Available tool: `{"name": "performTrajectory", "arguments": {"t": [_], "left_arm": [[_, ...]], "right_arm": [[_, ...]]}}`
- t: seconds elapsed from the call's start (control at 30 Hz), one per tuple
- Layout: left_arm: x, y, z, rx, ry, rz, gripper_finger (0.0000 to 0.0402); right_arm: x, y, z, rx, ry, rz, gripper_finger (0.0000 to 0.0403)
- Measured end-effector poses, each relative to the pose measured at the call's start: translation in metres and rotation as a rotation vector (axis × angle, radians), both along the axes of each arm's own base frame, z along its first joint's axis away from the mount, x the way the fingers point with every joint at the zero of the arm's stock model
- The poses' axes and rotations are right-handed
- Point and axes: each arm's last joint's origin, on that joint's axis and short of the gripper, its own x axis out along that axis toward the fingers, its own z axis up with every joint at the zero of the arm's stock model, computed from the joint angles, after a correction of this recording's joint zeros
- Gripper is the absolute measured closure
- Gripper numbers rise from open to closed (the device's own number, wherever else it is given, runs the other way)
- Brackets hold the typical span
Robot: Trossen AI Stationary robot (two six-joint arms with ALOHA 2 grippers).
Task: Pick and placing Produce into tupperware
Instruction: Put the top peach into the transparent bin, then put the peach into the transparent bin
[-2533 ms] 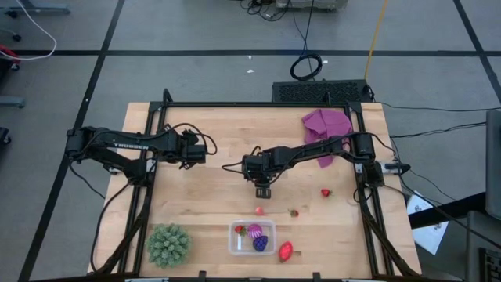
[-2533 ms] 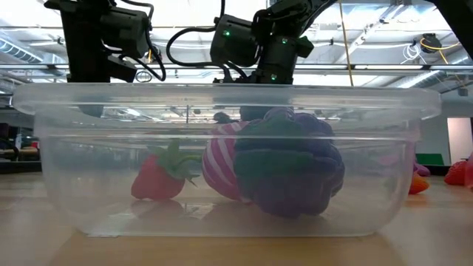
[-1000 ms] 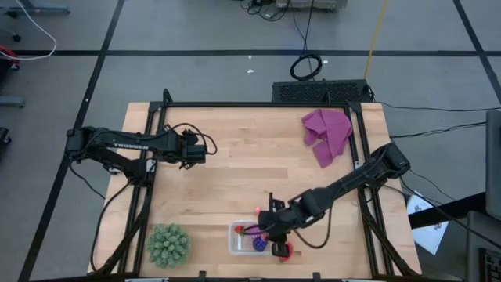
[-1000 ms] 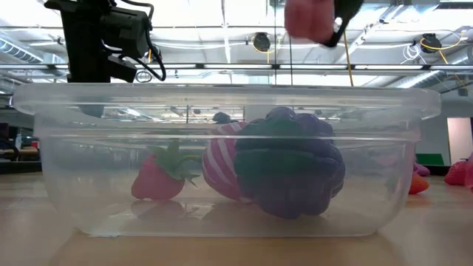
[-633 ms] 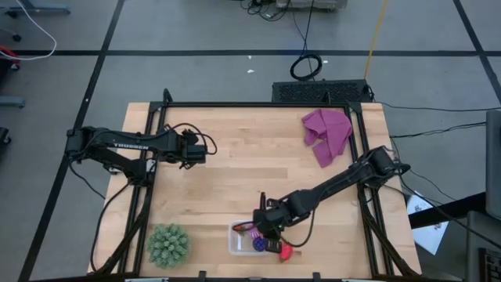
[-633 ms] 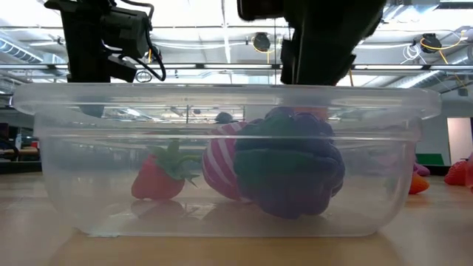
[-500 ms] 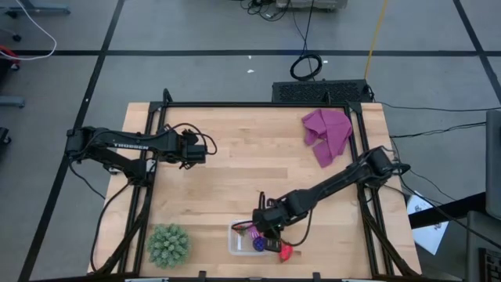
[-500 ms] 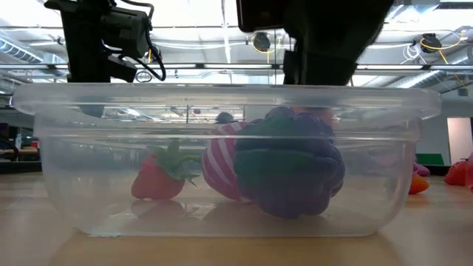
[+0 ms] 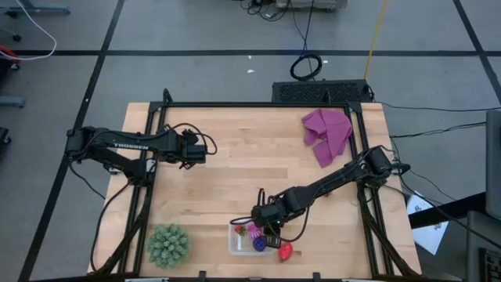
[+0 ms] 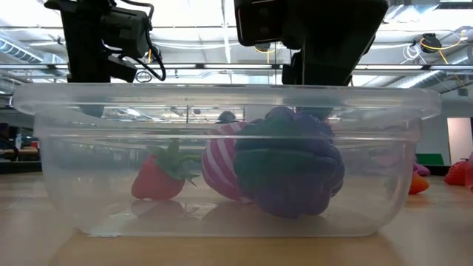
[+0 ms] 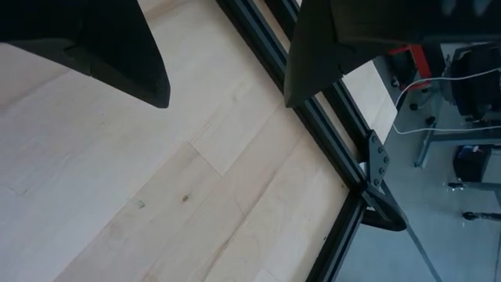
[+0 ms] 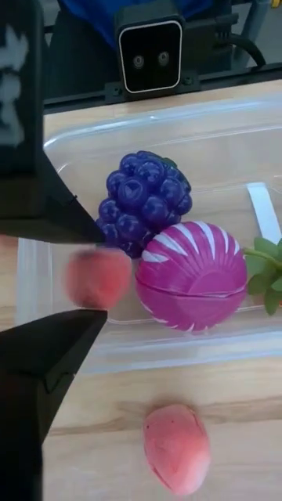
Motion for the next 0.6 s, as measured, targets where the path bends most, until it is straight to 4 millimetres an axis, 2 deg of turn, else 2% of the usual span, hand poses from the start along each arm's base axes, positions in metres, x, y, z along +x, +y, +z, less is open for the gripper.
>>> {"name": "performTrajectory", "arguments": {"t": [0.17,0.33,0.6], "left_arm": [[0.0,0.0,0.0,0.0,0.0,0.0,0.0144],[0.0,0.0,0.0,0.0,0.0,0.001,0.0144],[0.0,0.0,0.0,0.0,0.0,0.0,0.0144]], "right_arm": [[0.001,-0.001,0.0,-0.001,-0.006,0.005,0.0237],[0.005,0.001,0.002,0.003,-0.07,0.049,0.023],[0.005,0.001,0.032,0.025,-0.245,0.111,0.024]]}}
